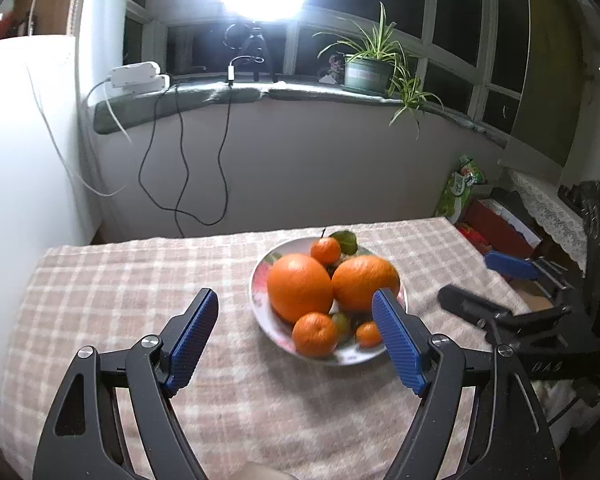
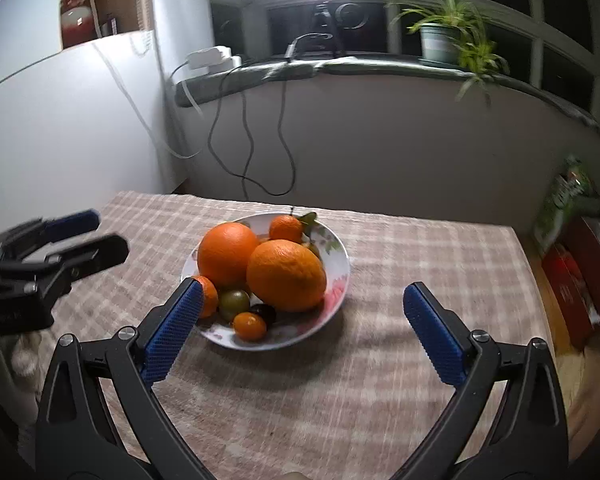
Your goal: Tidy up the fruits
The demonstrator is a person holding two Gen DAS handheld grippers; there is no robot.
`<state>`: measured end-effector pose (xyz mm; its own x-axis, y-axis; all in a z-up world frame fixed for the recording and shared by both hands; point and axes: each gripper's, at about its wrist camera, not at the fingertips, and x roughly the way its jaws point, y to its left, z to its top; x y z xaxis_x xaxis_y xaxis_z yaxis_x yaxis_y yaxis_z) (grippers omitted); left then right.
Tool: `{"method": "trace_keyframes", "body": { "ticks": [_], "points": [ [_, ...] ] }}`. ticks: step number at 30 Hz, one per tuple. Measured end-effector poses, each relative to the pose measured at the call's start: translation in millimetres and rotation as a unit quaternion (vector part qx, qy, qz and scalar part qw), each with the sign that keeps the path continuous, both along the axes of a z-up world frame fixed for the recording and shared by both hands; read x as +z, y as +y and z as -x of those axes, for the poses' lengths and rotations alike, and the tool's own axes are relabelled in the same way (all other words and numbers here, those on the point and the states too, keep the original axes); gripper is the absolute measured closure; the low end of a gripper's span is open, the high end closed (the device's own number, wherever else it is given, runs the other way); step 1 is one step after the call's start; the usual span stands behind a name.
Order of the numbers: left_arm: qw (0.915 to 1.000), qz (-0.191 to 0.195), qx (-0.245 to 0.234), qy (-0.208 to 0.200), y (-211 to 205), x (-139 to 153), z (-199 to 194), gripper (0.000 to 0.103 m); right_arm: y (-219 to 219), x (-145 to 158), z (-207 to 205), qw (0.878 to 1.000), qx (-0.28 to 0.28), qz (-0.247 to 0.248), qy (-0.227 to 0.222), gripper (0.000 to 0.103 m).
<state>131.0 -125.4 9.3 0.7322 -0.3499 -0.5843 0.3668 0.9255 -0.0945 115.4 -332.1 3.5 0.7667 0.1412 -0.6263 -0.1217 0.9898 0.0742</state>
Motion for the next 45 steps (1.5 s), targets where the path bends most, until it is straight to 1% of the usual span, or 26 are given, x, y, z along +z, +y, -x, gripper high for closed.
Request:
{"method": "trace_keyframes", "body": {
  "ticks": [3,8,14,17,29,45],
  "points": [
    [1.0000,-0.006,0.008,0.000,4,-4,9,0.023,0,3,14,1.000,-0.023,-0.004,-0.005,0.001],
    [0.9999,-0.005,0.014,0.004,10,-9,21,0.023,0,10,29,0.999,-0.044,-0.016,-0.015,0.001],
    [0.9997,-0.001,0.024,-0.002,14,-4,27,0.023,12,16,35,0.999,-0.041,0.000,-0.023,0.001],
    [0.9997,-0.002,0.023,-0.005,14,-2,31,0.023,15,19,38,0.999,-0.036,-0.003,-0.029,0.001],
    [0.9996,-0.005,0.024,-0.014,12,1,40,0.023,19,20,41,0.999,-0.032,0.002,-0.029,0.001],
    [0.9994,-0.003,0.029,-0.017,17,2,42,0.023,23,18,42,0.999,-0.023,0.001,-0.028,0.001]
  ]
}}
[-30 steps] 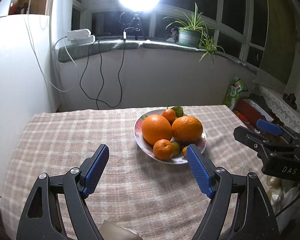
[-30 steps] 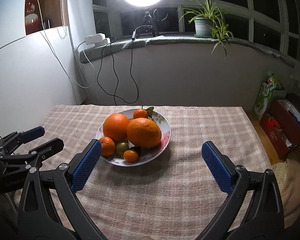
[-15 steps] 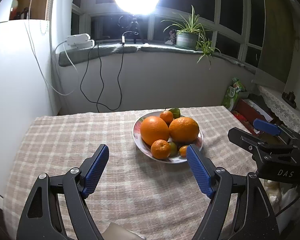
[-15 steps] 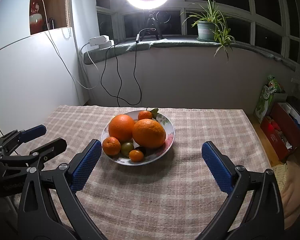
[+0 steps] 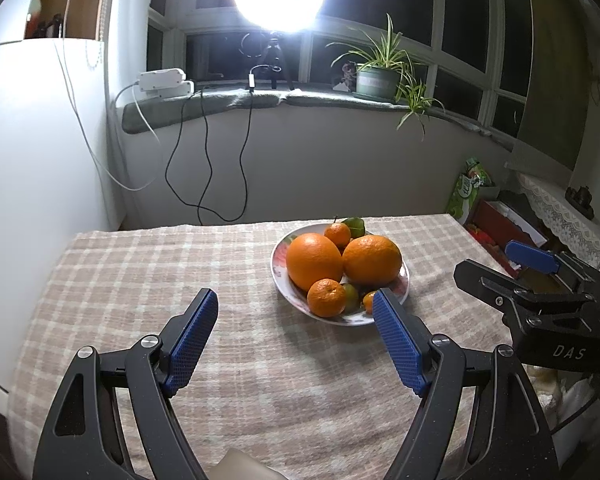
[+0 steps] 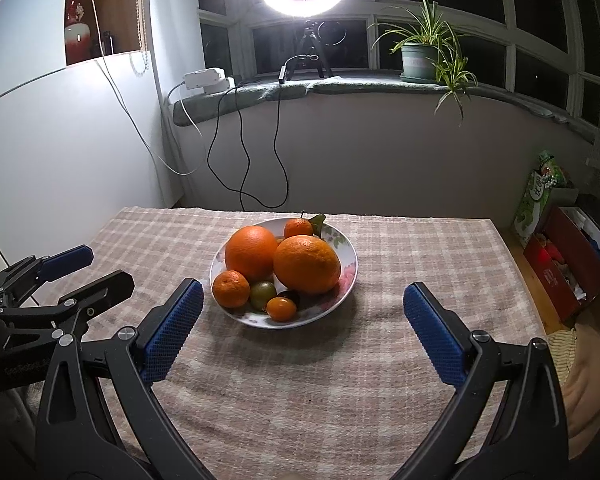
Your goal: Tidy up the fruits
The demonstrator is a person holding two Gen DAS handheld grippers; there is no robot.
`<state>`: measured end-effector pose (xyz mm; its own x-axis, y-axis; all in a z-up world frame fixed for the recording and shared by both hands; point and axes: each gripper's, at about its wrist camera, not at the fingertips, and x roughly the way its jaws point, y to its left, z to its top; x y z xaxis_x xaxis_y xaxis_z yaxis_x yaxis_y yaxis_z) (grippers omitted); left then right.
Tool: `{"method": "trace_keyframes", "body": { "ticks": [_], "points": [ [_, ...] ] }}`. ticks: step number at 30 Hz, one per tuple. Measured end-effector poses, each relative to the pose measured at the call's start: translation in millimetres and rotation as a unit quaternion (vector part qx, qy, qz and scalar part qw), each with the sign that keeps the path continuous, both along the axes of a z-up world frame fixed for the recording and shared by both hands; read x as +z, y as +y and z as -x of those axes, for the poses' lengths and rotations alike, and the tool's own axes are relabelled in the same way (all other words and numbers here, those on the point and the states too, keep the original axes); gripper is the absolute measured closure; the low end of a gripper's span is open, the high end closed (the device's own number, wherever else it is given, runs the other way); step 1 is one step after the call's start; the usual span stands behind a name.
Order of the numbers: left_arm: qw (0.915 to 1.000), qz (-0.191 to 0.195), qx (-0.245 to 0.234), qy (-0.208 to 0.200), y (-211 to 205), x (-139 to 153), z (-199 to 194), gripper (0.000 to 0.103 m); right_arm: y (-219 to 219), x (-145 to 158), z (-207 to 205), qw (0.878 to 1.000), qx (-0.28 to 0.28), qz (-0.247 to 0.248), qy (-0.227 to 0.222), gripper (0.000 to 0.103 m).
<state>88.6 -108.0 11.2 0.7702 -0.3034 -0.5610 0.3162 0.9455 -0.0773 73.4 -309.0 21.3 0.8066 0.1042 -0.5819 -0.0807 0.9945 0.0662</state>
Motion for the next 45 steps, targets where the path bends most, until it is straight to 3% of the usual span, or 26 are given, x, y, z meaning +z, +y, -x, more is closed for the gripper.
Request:
{"method": "trace_keyframes", "body": {
  "ticks": [45],
  "points": [
    [1.0000,-0.001,0.006,0.000,1.9,0.0,-0.7,0.023,1.6,-2.2,1.9,1.000,0.003,-0.002,0.005,0.001]
  ]
}}
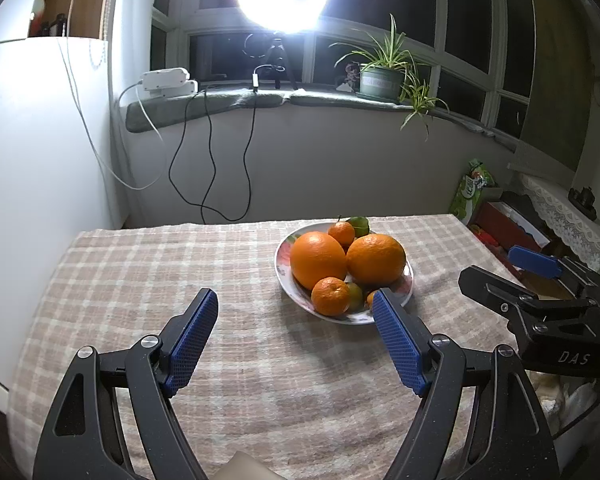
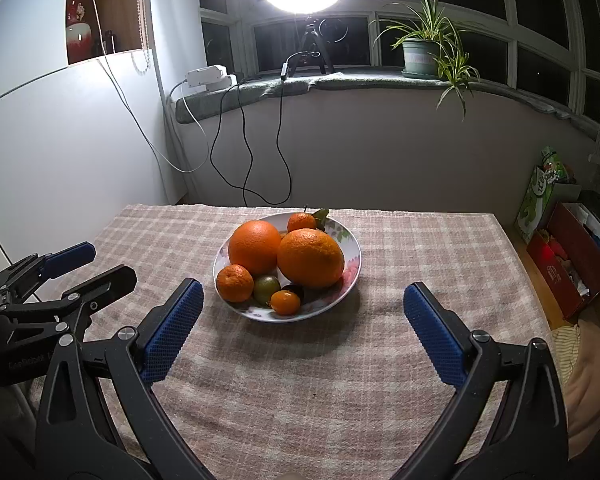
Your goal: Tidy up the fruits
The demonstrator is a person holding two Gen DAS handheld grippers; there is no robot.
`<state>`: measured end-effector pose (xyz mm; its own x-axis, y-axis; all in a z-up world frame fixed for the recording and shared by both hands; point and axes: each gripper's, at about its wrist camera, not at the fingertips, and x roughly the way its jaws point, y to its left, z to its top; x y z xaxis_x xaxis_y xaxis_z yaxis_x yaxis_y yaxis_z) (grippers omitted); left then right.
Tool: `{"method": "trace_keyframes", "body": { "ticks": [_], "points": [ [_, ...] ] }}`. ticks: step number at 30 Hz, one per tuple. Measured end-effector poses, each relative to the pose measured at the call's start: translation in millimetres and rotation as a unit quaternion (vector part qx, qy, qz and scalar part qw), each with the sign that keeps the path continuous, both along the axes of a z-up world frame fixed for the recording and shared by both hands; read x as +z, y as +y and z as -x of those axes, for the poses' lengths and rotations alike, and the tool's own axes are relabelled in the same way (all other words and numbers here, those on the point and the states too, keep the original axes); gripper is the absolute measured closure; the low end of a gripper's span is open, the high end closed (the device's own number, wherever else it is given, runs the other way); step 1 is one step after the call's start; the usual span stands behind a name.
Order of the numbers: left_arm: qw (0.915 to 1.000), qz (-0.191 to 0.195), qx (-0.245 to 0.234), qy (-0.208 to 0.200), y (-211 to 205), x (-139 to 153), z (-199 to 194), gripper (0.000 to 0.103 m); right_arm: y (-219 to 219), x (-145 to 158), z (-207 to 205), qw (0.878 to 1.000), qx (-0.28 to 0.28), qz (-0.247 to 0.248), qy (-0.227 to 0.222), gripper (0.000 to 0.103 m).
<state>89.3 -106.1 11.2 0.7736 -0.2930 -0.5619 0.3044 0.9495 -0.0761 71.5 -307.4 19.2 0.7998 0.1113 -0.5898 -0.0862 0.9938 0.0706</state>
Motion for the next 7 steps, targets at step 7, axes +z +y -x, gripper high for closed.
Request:
{"method": "trace_keyframes", "body": {
  "ticks": [7],
  "points": [
    [1.0000,-0.001,0.001,0.000,-0.5,-1.8,-1.9,0.023,-0.5,-0.1,-0.2,1.000,0.000,-0.001,0.001,0.001]
  ]
}}
